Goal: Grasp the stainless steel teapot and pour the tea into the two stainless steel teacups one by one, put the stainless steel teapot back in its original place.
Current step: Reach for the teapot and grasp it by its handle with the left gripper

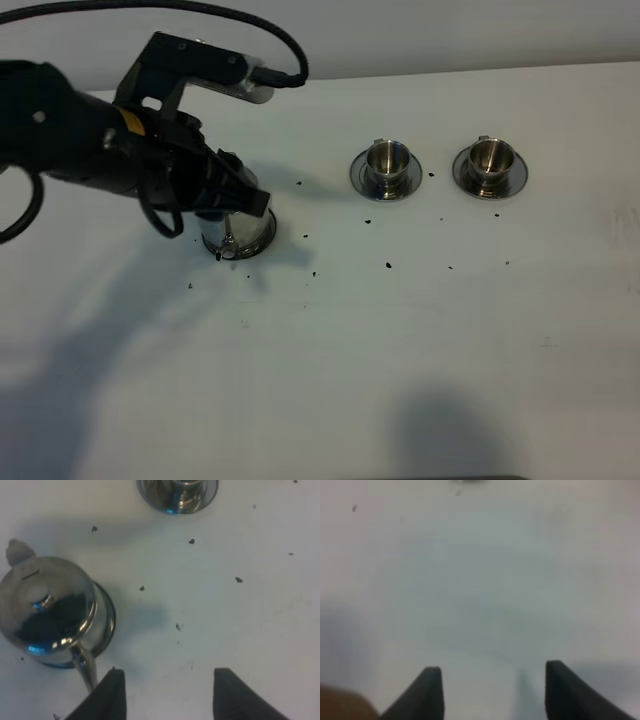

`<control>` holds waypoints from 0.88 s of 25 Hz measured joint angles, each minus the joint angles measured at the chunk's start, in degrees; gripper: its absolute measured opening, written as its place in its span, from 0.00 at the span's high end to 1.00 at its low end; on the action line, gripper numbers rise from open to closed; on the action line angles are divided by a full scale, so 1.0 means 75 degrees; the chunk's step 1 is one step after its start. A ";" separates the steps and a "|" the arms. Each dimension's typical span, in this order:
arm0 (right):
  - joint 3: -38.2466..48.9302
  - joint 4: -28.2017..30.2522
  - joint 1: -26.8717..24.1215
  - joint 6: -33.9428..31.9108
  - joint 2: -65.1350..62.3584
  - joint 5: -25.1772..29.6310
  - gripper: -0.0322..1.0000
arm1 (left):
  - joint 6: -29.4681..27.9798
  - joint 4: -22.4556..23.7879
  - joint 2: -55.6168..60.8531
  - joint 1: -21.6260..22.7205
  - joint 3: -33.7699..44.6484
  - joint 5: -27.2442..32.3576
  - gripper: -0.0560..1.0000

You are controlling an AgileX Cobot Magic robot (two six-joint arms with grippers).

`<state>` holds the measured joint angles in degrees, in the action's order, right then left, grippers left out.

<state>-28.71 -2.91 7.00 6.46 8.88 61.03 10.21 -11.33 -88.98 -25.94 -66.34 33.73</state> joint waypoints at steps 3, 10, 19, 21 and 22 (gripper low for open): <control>0.0000 -0.0064 -0.0505 0.0000 -0.0469 0.0000 0.54 | 0.0000 0.0141 -0.0429 0.0000 -0.0598 0.0230 0.54; 0.0000 -0.0096 -0.0817 0.0000 -0.1209 0.0000 0.54 | 0.0000 0.0644 -0.1365 0.0000 -0.1922 0.0869 0.54; 0.0000 -0.0316 -0.0817 0.0000 -0.1237 0.0000 0.54 | 0.0000 0.1009 -0.2482 0.0000 -0.3859 0.1797 0.54; 0.0000 -0.0337 -0.0817 0.0000 -0.1237 0.0000 0.54 | 0.0000 0.1142 -0.2835 0.0000 -0.4336 0.2113 0.54; 0.0000 -0.0340 -0.0817 0.0000 -0.1237 0.0000 0.54 | 0.0000 0.1230 -0.3084 0.0000 -0.4648 0.2339 0.54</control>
<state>-28.71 -5.47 0.87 6.46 -0.39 61.03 10.21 -2.11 -112.11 -25.94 -101.20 51.27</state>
